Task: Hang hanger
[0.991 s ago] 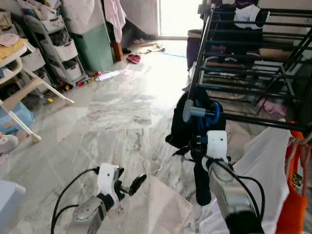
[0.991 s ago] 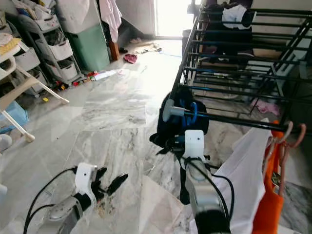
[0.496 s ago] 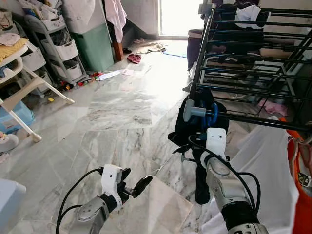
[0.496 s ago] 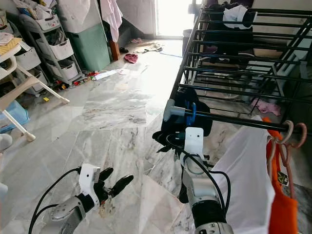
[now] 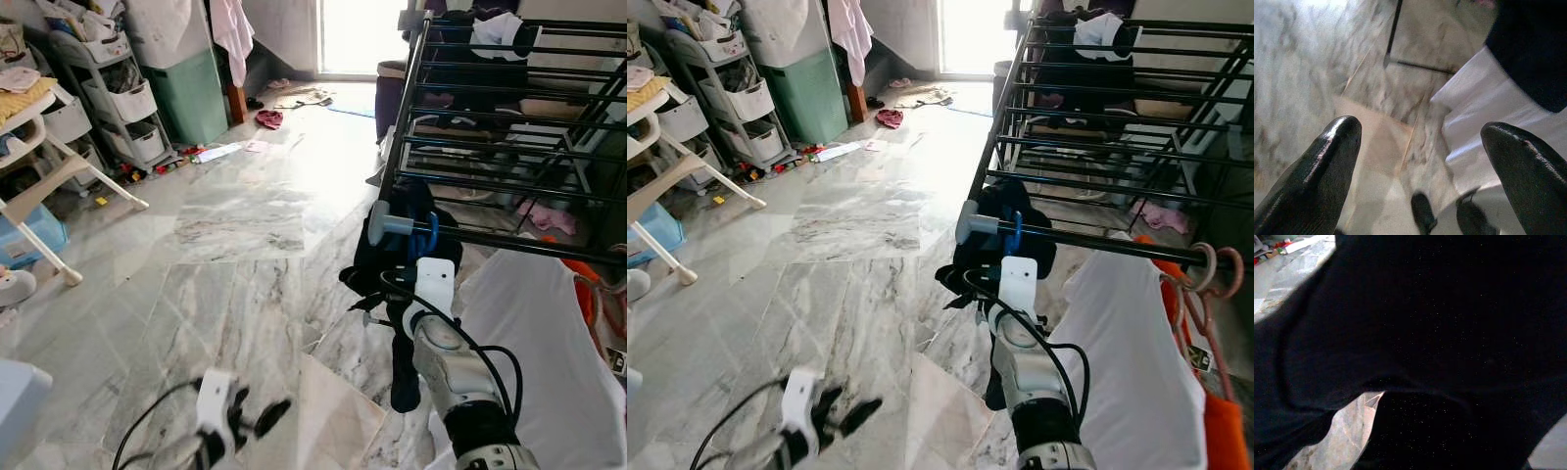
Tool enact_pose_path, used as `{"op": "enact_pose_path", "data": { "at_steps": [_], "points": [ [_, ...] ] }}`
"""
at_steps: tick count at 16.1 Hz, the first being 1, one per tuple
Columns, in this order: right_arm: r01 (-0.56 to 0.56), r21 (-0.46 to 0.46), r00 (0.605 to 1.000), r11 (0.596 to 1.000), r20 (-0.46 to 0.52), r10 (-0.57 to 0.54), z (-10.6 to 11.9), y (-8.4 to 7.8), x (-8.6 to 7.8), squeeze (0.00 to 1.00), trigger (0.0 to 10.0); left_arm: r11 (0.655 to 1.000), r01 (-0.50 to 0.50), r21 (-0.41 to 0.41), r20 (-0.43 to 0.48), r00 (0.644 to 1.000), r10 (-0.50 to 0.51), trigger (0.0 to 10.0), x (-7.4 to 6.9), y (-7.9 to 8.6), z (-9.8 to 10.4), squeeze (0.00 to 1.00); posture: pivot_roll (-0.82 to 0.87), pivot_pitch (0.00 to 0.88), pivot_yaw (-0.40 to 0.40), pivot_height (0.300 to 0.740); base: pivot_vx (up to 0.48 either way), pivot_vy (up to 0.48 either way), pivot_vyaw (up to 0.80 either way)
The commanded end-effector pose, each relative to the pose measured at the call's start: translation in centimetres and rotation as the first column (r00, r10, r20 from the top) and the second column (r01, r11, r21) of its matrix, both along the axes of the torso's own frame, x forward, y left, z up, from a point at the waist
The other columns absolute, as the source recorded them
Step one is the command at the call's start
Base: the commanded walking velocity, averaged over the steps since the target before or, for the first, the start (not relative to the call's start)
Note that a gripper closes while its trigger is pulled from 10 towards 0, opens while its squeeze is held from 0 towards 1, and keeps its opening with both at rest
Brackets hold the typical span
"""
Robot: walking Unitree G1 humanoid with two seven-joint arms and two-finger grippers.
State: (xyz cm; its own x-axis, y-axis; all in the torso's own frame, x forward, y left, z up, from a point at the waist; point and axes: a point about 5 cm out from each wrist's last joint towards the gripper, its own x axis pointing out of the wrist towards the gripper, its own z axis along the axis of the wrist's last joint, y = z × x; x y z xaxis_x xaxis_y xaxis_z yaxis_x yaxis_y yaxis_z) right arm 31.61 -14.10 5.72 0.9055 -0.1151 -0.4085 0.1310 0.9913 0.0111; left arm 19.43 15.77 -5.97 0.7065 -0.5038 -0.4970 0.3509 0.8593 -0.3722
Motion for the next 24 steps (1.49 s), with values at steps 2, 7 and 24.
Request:
{"op": "enact_pose_path", "data": {
  "at_steps": [2,7,24],
  "points": [
    [0.004,-0.002,0.998,1.000,-0.067,-0.004,-1.0,-0.1,-1.2,0.00,10.0,0.999,-0.012,0.041,-0.021,1.000,0.013,10.0,-0.5,0.6,-0.4,0.00,-0.14,0.000,0.059,0.740,0.000,0.000,0.00],
    [0.042,0.018,0.988,0.999,-0.147,-0.039,-2.1,-0.4,-2.4,0.00,10.0,1.000,0.006,0.030,0.031,0.999,-0.007,10.0,0.1,0.5,0.1,0.00,-0.15,0.000,0.069,0.740,0.000,0.000,0.00],
    [0.017,-0.034,0.998,0.999,-0.067,-0.019,-1.3,-0.8,-1.8,0.00,10.0,0.987,-0.157,-0.028,0.625,0.768,0.139,10.0,5.6,-0.1,9.5,0.00,-0.14,0.000,0.065,0.740,0.000,0.000,0.00]
  ]
}}
